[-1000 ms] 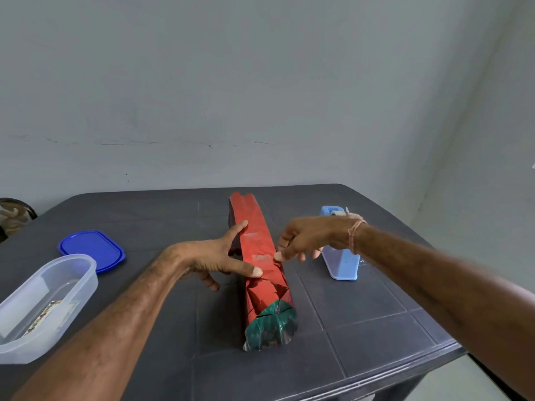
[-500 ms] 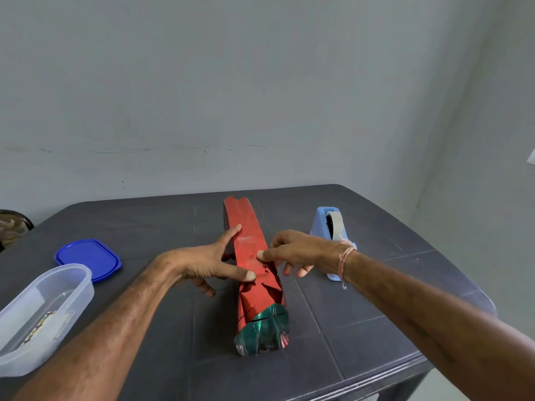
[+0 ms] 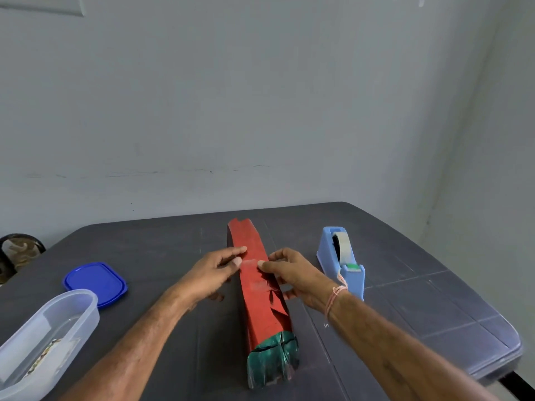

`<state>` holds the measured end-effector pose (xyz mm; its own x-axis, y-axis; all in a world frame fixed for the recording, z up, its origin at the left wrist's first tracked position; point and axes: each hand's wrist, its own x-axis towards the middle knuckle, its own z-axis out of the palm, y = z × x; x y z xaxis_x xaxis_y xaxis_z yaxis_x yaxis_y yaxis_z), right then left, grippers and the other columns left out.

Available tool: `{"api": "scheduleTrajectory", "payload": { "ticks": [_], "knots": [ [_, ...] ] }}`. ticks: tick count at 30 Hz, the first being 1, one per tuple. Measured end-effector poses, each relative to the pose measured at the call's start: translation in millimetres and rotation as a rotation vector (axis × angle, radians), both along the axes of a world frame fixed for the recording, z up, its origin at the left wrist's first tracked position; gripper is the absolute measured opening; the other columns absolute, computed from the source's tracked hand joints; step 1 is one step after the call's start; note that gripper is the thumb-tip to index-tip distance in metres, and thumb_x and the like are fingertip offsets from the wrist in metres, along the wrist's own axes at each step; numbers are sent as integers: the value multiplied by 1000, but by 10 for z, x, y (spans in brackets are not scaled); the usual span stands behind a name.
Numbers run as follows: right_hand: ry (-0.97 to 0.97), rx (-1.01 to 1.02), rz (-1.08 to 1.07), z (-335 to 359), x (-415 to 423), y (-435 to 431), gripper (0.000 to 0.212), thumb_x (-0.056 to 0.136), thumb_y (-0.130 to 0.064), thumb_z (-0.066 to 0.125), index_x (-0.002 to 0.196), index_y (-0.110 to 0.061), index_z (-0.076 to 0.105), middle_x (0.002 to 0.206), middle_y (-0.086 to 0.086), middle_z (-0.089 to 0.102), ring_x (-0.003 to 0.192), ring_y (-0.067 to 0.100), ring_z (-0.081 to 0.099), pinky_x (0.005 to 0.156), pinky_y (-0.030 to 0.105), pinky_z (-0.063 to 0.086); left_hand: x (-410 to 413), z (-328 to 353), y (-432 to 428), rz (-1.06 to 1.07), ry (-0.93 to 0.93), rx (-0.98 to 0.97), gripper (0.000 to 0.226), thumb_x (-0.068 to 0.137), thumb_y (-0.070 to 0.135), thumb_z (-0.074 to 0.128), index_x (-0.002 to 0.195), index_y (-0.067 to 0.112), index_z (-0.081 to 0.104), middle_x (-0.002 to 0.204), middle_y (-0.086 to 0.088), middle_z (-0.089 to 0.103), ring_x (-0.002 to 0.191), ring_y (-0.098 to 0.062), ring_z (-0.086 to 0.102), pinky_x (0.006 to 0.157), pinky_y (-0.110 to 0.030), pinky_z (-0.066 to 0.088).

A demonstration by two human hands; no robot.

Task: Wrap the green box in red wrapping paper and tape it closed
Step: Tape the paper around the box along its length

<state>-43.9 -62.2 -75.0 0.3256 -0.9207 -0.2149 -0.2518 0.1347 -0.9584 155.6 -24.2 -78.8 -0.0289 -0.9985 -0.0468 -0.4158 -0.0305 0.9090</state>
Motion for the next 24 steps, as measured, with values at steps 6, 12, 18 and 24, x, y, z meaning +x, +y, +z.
{"api": "scheduleTrajectory", "payload": {
  "ticks": [6,12,18,24],
  "knots": [
    [11,-1,-8,-69,-66,126,42,88,-32,76,119,-14,54,94,1,71,75,12,69,71,38,60,-61,-113,145,31,142,-48,41,102,24,62,140,40,59,131,15,63,99,-6,74,81,-43,65],
    [57,-7,-2,-22,-154,143,51,87,-56,72,113,-13,61,103,0,72,89,16,69,77,36,57,-94,-109,265,95,72,-121,25,99,30,67,121,40,73,118,21,71,103,-1,70,86,-46,63],
    [27,-29,-16,-59,-61,63,31,86,-39,79,94,-20,56,85,-3,67,77,13,63,73,35,54,-151,-28,54,241,87,-165,8,93,26,76,96,24,82,103,16,76,99,-8,70,81,-46,62],
    [19,-28,-32,-96,-100,66,32,87,-37,79,98,-20,55,88,-4,67,77,11,63,69,32,51,-128,-89,-73,258,282,-48,21,88,17,80,107,24,79,102,6,78,102,-15,74,79,-38,60]
  ]
}}
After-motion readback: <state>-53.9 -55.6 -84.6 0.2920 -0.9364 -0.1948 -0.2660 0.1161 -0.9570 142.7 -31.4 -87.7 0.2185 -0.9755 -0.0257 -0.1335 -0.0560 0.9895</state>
